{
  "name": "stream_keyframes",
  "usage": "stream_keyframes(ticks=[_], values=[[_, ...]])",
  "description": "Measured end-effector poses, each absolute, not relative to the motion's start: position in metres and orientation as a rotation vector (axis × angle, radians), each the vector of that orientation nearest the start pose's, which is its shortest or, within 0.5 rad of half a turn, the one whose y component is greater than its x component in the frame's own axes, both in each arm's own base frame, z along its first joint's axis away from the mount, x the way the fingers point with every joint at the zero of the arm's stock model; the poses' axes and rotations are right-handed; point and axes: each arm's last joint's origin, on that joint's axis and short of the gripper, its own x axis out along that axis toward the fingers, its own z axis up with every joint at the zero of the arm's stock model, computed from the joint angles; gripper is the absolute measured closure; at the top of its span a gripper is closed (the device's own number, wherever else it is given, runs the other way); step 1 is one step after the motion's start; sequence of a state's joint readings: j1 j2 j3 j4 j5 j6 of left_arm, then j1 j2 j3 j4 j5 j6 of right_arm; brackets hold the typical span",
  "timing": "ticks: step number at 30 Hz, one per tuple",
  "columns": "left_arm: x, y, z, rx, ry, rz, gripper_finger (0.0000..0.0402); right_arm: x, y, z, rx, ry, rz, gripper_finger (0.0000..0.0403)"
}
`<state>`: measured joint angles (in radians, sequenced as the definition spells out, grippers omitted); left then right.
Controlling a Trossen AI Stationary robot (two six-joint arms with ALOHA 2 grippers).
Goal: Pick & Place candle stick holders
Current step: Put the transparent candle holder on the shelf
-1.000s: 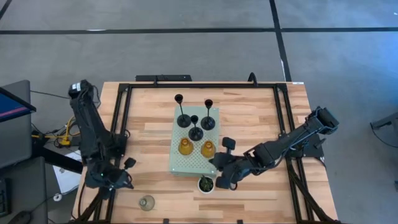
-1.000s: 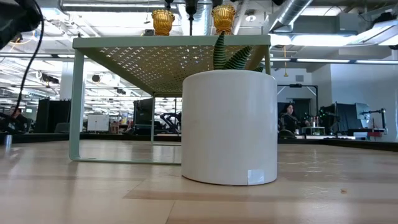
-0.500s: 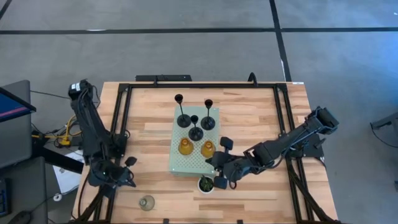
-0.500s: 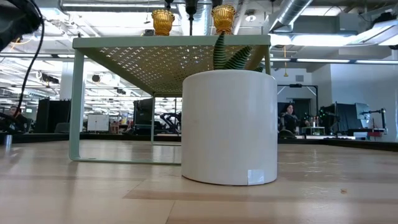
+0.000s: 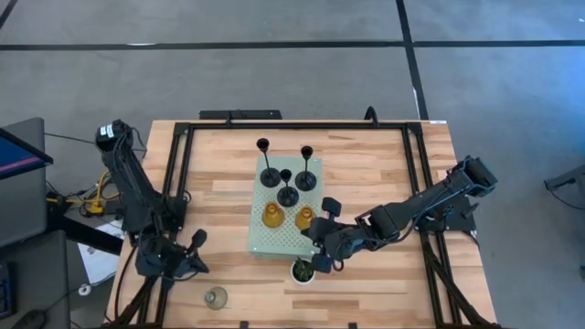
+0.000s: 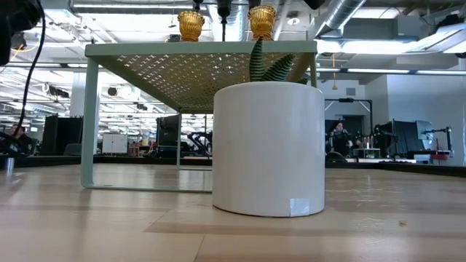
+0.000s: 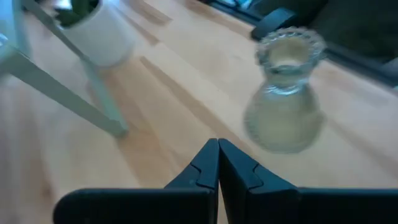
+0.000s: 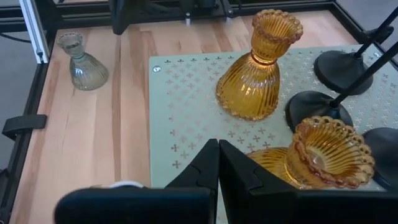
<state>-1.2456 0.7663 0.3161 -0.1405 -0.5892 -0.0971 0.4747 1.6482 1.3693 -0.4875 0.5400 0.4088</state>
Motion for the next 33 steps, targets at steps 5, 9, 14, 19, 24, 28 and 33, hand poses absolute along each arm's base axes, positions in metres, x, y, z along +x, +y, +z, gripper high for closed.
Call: stream_keyframes(ticks=[5,9,14,19,24,28,33], values=[[0.068,-0.139,0.183,0.489,0.365,-0.648,0.0398,0.326,0.150,0.293,-0.001,0.643,-0.190,0.0403],[0.068,-0.141,0.182,0.466,0.392,-0.770,0.0398,0.327,0.149,0.293,0.001,0.645,-0.189,0.0403],[0.067,-0.144,0.184,0.438,0.388,-0.839,0.0396,0.327,0.149,0.292,0.003,0.649,-0.179,0.0403],[0.073,-0.148,0.185,0.381,0.366,-0.735,0.0384,0.327,0.150,0.293,0.004,0.649,-0.178,0.0403],[0.082,-0.151,0.178,0.327,0.429,-0.706,0.0360,0.327,0.150,0.293,0.005,0.649,-0.177,0.0403],[0.086,-0.154,0.169,0.330,0.497,-0.720,0.0333,0.327,0.150,0.293,0.005,0.649,-0.177,0.0403],[0.087,-0.157,0.161,0.353,0.546,-0.744,0.0304,0.327,0.150,0.293,0.006,0.648,-0.177,0.0403]])
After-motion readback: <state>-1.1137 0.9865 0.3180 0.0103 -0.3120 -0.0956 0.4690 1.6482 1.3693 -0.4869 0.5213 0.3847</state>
